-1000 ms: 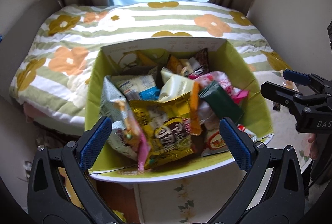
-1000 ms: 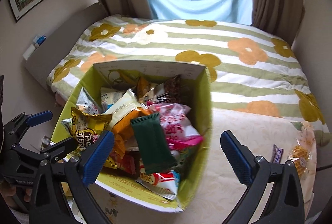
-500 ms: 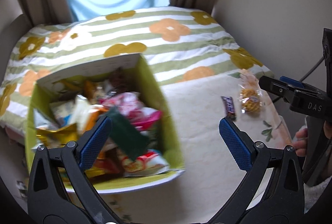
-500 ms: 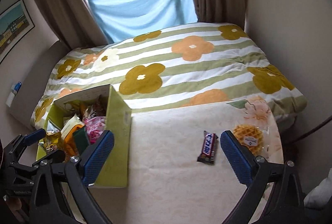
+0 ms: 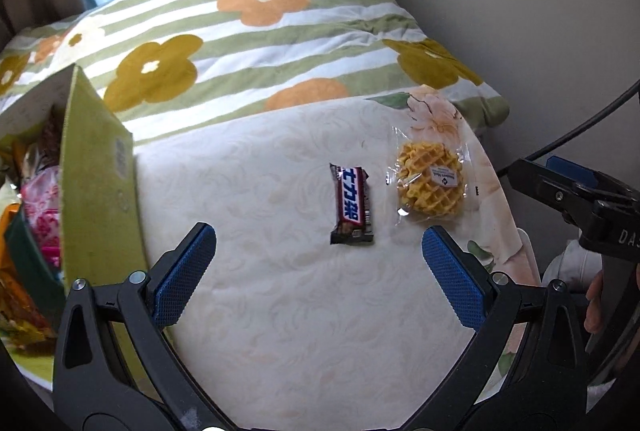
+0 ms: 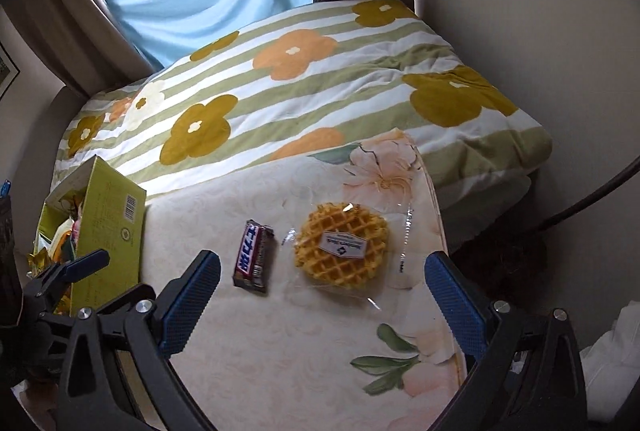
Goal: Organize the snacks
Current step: 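Withdraw both open tools from the box toward the chocolate bar and waffle pack, then grasp the chocolate bar with the left tool while the right tool grasps the waffle pack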
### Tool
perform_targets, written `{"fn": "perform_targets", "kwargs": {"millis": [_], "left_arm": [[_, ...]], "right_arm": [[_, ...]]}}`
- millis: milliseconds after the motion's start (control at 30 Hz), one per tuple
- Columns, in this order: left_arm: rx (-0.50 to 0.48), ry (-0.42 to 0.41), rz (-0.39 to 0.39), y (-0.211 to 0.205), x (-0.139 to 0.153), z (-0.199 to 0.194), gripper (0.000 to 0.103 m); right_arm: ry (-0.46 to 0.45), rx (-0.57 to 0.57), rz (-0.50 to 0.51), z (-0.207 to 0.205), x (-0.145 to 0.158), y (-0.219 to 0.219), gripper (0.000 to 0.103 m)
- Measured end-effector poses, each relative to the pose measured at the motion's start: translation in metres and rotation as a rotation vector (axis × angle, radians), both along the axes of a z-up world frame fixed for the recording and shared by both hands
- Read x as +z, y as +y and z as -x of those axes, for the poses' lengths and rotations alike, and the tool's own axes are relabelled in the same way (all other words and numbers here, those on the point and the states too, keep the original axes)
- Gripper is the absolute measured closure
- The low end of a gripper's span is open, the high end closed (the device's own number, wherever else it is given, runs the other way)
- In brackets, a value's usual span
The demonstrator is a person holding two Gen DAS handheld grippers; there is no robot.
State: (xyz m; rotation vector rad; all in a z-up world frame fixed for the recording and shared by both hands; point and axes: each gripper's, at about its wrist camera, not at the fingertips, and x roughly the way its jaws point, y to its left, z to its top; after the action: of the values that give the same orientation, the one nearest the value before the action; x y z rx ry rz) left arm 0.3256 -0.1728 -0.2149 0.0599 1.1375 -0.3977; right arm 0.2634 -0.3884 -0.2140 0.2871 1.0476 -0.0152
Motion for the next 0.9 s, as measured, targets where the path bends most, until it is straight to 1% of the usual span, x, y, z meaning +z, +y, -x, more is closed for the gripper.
{"fn": "perform_targets", "kwargs": {"millis": [67, 100, 167, 200, 367, 400, 467, 567, 700, 767, 800, 833, 900], "left_arm": [[0.004, 0.017, -0.016, -0.013, -0.014, -0.006, 0.003], [0.005, 0.025, -0.024, -0.018, -0.020, -0.010, 0.004], [0.005, 0.044, -0.039, -0.028, -0.033, -0.014, 0.009], [0.004, 0.052, -0.045, -0.030, -0.038, -0.016, 0.010], [-0.009, 0.089, -0.075, -0.041, -0.062, -0.024, 0.013], [-0.014, 0.092, -0.081, -0.042, -0.065, -0.025, 0.014], [-0.028, 0.098, -0.092, -0.045, -0.071, -0.028, 0.021], [-0.045, 0.104, -0.104, -0.048, -0.078, -0.032, 0.025], [-0.069, 0.112, -0.102, -0.054, -0.086, -0.035, 0.026], [-0.092, 0.108, -0.114, -0.059, -0.089, -0.034, 0.032], [-0.100, 0.109, -0.115, -0.061, -0.090, -0.035, 0.034], [-0.107, 0.110, -0.113, -0.061, -0.091, -0.035, 0.035], [-0.116, 0.111, -0.116, -0.062, -0.093, -0.036, 0.043]], "right_arm": [[0.015, 0.030, 0.003, -0.007, -0.012, -0.009, 0.001], [0.015, 0.030, 0.003, -0.007, -0.012, -0.009, 0.001], [0.035, 0.048, 0.006, -0.013, -0.024, -0.013, 0.001], [0.043, 0.050, 0.008, -0.016, -0.029, -0.014, 0.001], [0.080, 0.052, -0.036, -0.031, -0.053, -0.012, 0.001], [0.090, 0.051, -0.037, -0.034, -0.058, -0.010, 0.001], [0.105, 0.043, -0.043, -0.039, -0.067, -0.008, 0.001], [0.127, 0.010, -0.046, -0.044, -0.078, -0.006, 0.001], [0.140, -0.019, -0.048, -0.048, -0.087, -0.002, 0.001], [0.147, -0.043, -0.035, -0.051, -0.090, 0.001, 0.001], [0.147, -0.043, -0.035, -0.051, -0.090, 0.001, 0.001], [0.149, -0.066, -0.038, -0.052, -0.091, 0.001, 0.001], [0.149, -0.075, -0.036, -0.052, -0.091, 0.002, 0.001]]}}
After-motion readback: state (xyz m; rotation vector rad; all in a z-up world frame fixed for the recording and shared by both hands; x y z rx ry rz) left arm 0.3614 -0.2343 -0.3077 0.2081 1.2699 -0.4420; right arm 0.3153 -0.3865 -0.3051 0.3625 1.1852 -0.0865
